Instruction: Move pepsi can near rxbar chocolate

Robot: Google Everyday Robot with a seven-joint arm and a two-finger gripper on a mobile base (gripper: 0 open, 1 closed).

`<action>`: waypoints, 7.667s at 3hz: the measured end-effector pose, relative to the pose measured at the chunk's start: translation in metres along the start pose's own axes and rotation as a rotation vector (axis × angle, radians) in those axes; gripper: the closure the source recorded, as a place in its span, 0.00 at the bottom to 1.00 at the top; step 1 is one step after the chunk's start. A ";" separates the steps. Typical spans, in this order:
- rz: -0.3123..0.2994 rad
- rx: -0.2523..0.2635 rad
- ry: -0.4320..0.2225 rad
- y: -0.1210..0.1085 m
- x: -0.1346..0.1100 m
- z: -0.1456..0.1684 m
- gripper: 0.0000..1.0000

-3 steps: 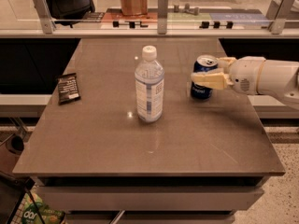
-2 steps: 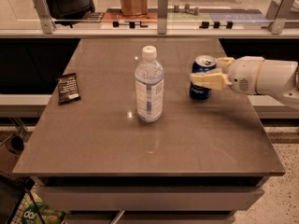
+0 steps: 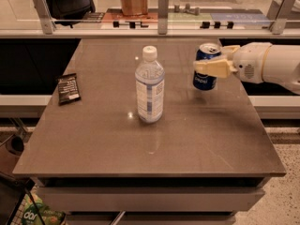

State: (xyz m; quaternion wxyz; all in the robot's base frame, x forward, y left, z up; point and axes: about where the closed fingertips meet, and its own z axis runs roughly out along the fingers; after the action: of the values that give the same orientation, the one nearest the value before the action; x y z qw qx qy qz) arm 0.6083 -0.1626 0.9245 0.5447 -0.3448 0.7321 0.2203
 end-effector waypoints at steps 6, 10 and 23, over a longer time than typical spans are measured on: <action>-0.199 -0.210 -0.136 0.025 -0.129 0.103 1.00; -0.207 -0.315 -0.133 0.075 -0.127 0.191 1.00; -0.185 -0.554 -0.043 0.186 -0.069 0.274 0.00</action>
Offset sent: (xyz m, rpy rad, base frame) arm 0.0268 0.0134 0.0947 0.0345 -0.0625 -0.0964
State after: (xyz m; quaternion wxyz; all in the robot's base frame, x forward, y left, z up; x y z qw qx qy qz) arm 0.6581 0.1707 0.8951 0.4631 -0.5409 0.5977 0.3683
